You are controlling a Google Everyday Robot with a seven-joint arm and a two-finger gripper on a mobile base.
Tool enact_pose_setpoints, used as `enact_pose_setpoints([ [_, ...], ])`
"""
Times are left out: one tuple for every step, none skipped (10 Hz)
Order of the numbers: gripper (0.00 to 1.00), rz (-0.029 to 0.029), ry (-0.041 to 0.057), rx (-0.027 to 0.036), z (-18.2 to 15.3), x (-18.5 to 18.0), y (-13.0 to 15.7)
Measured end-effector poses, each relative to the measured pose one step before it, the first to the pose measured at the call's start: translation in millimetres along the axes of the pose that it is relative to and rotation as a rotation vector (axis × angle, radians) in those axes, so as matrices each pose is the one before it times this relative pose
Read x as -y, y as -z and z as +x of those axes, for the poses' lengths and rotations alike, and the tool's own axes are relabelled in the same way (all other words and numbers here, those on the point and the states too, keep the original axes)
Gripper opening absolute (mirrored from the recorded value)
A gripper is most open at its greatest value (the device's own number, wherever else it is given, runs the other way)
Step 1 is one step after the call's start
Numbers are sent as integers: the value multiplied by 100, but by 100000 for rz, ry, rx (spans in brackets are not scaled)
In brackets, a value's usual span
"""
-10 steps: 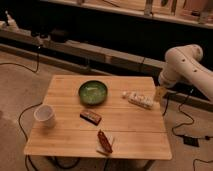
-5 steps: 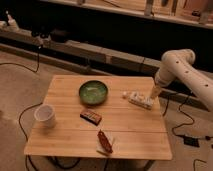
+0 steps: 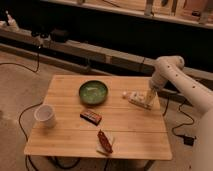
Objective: Place the bottle in the ceramic bowl
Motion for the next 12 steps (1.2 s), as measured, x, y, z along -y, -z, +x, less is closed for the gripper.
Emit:
enact_pose_setpoints([
  [80, 1065, -1645, 670, 109, -126, -1070],
  [80, 1252, -1799, 998, 413, -181, -1474],
  [80, 756, -902, 1319, 652, -162, -1205],
  [80, 640, -386, 1281, 402, 15, -810],
  [78, 833, -355, 1593, 350, 86, -848],
  [70, 837, 54, 1283, 489, 178, -667],
  [60, 824, 729, 883, 580, 293, -382],
  [48, 1338, 1776, 841, 978, 560, -343],
  [40, 968, 2152, 449, 748, 399, -78],
  [32, 795, 2835, 220, 904, 399, 223],
  [30, 225, 2238, -537, 940, 145, 695],
  [30, -56, 1502, -1452, 983, -22, 1134],
])
